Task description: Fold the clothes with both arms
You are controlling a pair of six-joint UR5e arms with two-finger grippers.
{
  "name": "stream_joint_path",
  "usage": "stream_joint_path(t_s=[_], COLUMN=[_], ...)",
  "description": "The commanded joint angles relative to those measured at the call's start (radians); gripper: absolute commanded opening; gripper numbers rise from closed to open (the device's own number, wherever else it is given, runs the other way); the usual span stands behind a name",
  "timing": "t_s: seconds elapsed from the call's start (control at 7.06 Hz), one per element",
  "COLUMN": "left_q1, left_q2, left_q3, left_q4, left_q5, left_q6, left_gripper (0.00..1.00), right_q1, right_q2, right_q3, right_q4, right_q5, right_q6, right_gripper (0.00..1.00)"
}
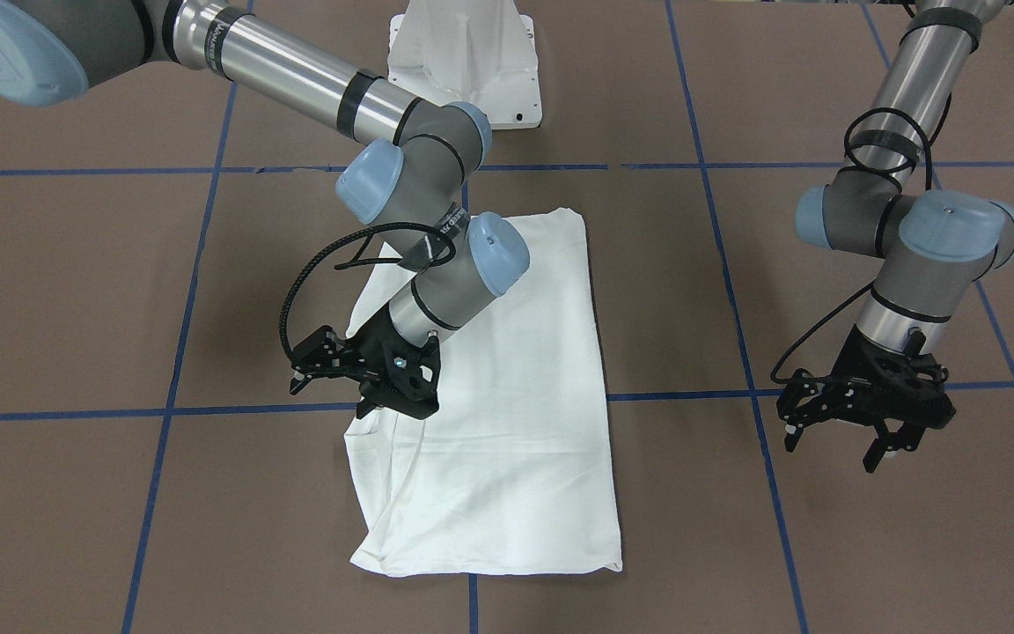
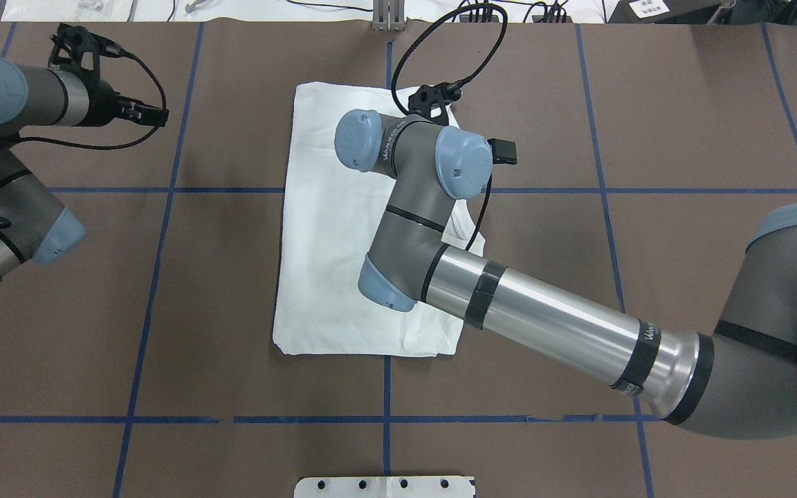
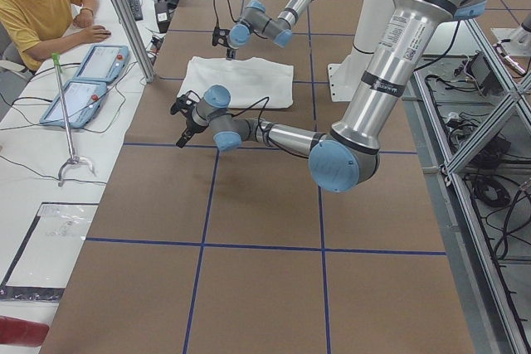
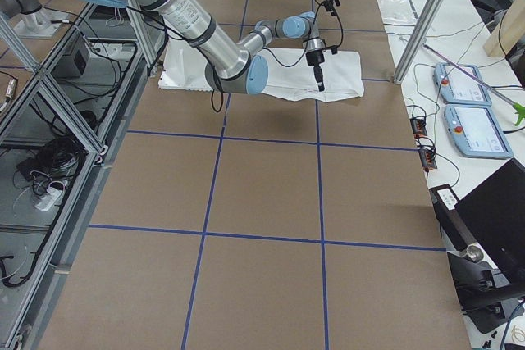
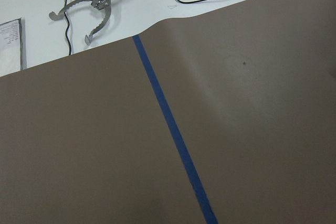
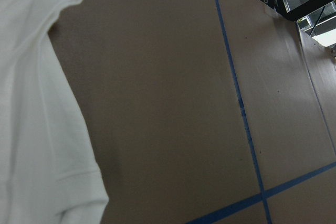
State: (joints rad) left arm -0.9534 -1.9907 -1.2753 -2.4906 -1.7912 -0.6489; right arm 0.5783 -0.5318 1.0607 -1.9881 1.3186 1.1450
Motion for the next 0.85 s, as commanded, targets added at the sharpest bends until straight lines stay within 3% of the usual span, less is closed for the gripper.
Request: stream_joint_path(t_s=[0.0, 0.28, 0.57, 0.71], left_q1=[-0.001, -0.001, 0.001, 0.001], left_q2=[0.001, 0.001, 0.001, 0.001], left_q3=[-0.002, -0.002, 0.001, 0.002], left_q4=[-0.001, 0.001, 0.001, -0.001], left_q5=[-0.001, -0.001, -0.001, -0.001], left_q6=[-0.002, -0.002, 0.000, 0.000], left_gripper=[1.00, 1.00, 1.00, 1.00], right_q1=[0.035, 0.035, 0.035, 0.035], right_q2=[-0.115, -0.099, -0.055, -0.010], right_q3=[0.103, 0.204, 0.153, 0.069], right_q4=[-0.012, 0.036, 0.265, 0.329], right_q5=[-0.004, 0.007, 0.010, 0.008], right_q6=[-0.063, -0.056, -0.019, 0.051], right_gripper=[1.00, 1.00, 1.00, 1.00])
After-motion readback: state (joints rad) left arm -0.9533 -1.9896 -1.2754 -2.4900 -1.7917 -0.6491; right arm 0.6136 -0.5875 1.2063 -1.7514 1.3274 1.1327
